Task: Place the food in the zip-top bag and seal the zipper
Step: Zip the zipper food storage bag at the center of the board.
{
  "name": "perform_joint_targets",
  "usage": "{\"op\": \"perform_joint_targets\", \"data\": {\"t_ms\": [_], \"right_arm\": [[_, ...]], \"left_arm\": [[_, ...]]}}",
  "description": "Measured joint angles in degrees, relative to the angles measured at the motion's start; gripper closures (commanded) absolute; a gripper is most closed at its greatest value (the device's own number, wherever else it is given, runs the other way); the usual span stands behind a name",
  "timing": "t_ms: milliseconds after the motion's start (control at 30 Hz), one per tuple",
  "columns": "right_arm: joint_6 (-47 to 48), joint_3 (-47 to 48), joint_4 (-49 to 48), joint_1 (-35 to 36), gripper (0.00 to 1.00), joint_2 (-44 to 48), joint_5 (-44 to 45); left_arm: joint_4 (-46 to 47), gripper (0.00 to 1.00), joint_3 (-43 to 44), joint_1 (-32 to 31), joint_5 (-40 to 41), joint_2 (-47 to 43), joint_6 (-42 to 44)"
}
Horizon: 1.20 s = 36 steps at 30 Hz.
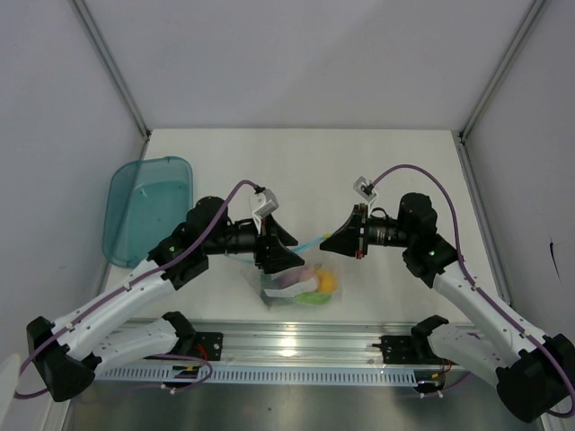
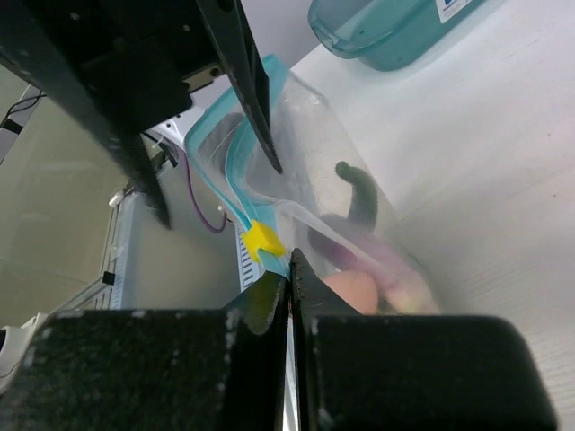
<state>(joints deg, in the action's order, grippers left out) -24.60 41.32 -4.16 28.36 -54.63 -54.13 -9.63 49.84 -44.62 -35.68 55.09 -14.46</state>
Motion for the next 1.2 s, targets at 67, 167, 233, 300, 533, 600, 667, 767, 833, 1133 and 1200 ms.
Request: {"op": "perform_joint_targets", "data": {"t_ms": [67, 167, 233, 300, 533, 600, 667, 767, 833, 1133, 1200], "right_arm": [[0.02, 0.04, 0.17, 0.63, 1.00, 0.00, 0.68], [0.70, 0.85, 1.64, 2.40, 1.00, -0.39, 1.20], [1.57, 2.64, 3.34, 4.13, 1.00, -1.38, 1.51], [2.45, 4.66, 4.94, 5.64, 1.00, -2.32, 2.27], [2.82, 6.80, 7.30, 7.48, 1.00, -3.02, 4.33], [2.16, 6.80, 7.32, 7.63, 1.00, -3.02, 4.94], [1.62, 6.80, 7.34, 7.78, 1.00, -3.02, 5.64], [0.76, 6.80, 7.32, 7.91, 1.00, -2.99, 6.29], [0.52, 6.80, 7.32, 8.02, 1.00, -2.99, 6.64], [-0.02, 6.80, 7.30, 9.09, 1.00, -2.75, 7.39], [-0.02, 6.80, 7.32, 9.09, 1.00, -2.67, 7.56]], "left_arm": [[0.76, 0.30, -0.61, 0.00, 0.35, -1.70, 0.17], [1.42, 0.36, 1.03, 0.00, 0.59, -2.47, 1.36], [-0.04, 0.42, 5.31, 0.00, 0.31, 0.11, 2.45], [-0.20, 0.42, 10.40, 0.00, -0.72, 3.93, 3.10], [-1.99, 0.46, 13.99, -0.81, -2.03, 9.11, 4.50], [-2.80, 0.49, 14.03, -1.36, -2.03, 9.31, 5.11], [-3.52, 0.50, 14.03, -1.64, -2.03, 9.33, 5.73], [-4.15, 0.51, 14.03, -1.75, -1.99, 9.33, 6.32], [-4.59, 0.52, 14.03, -1.77, -1.90, 9.33, 6.67], [-5.14, 0.54, 14.03, -1.88, -0.52, 9.79, 7.45], [-5.14, 0.57, 14.03, -1.88, -0.48, 10.23, 7.48]]}}
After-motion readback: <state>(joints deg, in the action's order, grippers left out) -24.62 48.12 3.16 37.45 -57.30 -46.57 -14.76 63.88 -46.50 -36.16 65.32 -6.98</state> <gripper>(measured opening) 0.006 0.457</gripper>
